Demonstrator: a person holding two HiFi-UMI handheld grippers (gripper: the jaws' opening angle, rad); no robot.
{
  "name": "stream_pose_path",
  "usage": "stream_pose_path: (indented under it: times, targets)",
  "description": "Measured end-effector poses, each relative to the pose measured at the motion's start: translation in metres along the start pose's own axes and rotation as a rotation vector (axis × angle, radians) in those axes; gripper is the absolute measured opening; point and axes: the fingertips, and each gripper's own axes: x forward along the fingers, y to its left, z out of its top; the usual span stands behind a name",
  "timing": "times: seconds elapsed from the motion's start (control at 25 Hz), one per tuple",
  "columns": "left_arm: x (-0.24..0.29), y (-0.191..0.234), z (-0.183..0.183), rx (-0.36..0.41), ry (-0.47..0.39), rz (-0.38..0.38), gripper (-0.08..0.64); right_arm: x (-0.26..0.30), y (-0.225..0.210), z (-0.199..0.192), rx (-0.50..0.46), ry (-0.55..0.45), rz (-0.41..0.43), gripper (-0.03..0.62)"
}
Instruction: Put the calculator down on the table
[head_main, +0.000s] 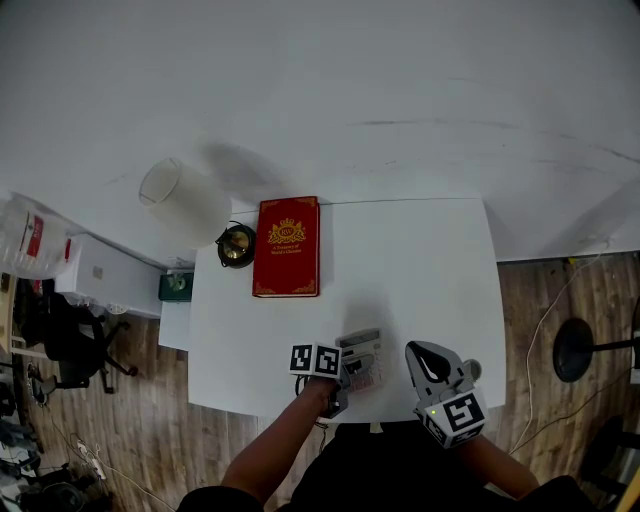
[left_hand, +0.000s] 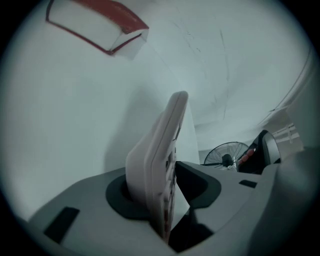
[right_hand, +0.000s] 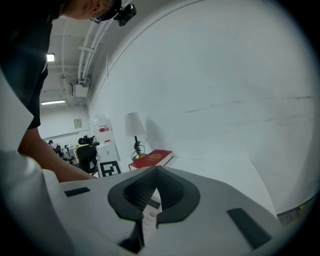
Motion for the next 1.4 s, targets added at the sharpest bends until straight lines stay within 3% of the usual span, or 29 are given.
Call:
stream_pose_path:
  times: [0.24, 0.48, 0.6, 0.8, 1.4]
  targets:
    - [-0.013, 0.007, 0.005, 0.211, -0.024, 0.228, 0.253, 0.005, 0.010, 0.006, -0.006, -0.008, 0.027, 0.018]
    - [-0.018, 0.014, 0.011, 0.345, -0.069, 0.389, 0.338, 0.003, 0.002, 0.006, -0.016, -0.011, 0.021, 0.018]
    - [-0.014, 0.017, 0.012, 0.403, -0.093, 0.404, 0.381, 0.002, 0.002, 0.003, -0.010, -0.011, 0.025, 0.018]
    - [-0.019, 0.024, 0.013, 0.424, -0.144, 0.430, 0.407, 0.002, 0.005, 0.008, 0.001, -0.022, 0.031, 0.020]
    - [-0.028, 0.029, 0.016, 0.496, -0.226, 0.487, 0.420, -0.001, 0.006, 0.016, -0.003, -0.044, 0.026, 0.019]
